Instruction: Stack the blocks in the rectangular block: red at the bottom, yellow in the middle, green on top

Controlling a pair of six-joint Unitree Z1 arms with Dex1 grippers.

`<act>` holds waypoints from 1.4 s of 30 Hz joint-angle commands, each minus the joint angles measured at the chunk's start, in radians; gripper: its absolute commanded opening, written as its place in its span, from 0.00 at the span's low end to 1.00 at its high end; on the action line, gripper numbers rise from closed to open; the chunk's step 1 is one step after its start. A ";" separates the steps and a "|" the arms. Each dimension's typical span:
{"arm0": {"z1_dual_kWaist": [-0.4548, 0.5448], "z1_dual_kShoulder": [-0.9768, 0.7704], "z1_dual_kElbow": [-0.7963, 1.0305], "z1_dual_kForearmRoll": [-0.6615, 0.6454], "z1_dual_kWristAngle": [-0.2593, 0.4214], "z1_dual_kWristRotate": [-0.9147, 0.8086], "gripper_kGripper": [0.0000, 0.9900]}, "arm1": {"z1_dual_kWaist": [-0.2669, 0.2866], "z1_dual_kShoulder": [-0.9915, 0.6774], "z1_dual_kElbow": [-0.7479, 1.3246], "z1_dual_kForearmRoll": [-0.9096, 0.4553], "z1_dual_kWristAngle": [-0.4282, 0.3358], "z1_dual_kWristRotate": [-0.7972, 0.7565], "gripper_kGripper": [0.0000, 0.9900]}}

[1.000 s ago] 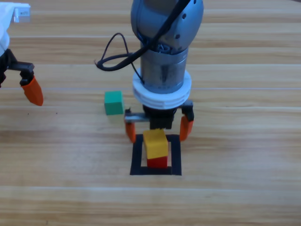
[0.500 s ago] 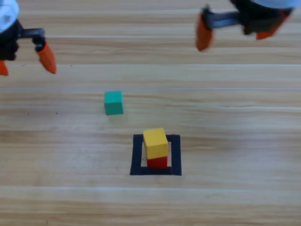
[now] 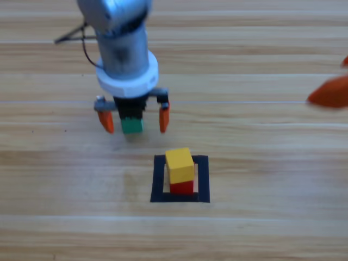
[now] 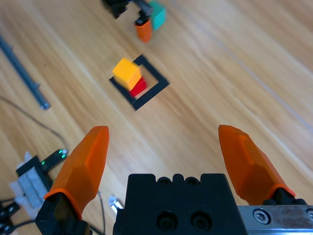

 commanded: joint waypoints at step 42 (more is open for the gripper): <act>0.123 0.231 -0.174 0.010 0.014 0.061 0.94 | 0.022 0.212 0.029 -0.026 0.145 -0.089 0.99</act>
